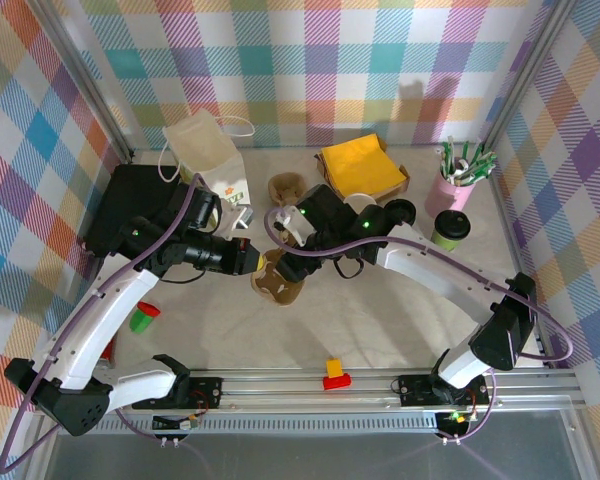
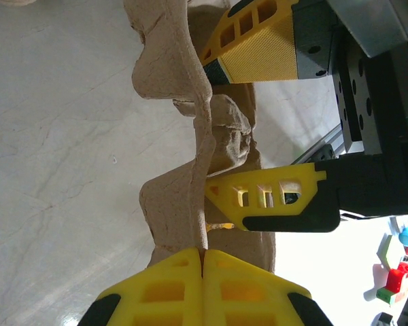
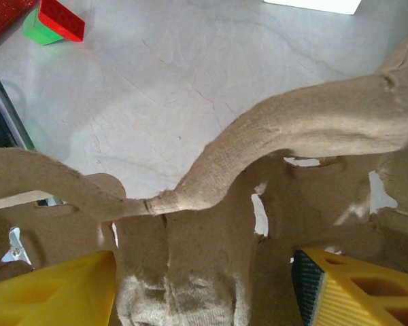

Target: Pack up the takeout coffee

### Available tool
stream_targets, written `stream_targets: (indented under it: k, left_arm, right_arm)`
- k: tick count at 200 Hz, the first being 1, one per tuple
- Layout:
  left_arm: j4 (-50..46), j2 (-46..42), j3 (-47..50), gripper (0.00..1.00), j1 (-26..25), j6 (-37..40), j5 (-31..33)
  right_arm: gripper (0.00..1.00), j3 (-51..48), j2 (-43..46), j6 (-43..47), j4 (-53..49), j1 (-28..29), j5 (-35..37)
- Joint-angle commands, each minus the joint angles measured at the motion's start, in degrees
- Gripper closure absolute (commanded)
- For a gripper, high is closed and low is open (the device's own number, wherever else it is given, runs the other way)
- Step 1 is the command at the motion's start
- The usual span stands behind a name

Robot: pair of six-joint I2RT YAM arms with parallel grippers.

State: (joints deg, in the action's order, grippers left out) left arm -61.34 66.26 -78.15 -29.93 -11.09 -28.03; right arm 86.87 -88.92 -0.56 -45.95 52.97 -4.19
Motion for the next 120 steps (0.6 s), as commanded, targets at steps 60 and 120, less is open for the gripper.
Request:
stream_targets:
  k: [60, 120]
  left_arm:
    - [0.30, -0.36, -0.79, 1.00, -0.30, -0.43, -0.49]
    - [1.83, -0.81, -1.69, 0.94, -0.30, -2.44, 0.49]
  right_arm:
    - [0.47, -0.76, 1.49, 1.13, 0.68, 0.47, 0.31]
    - [0.53, -1.65, 2.54, 1.22, 0.12, 0.47, 2.54]
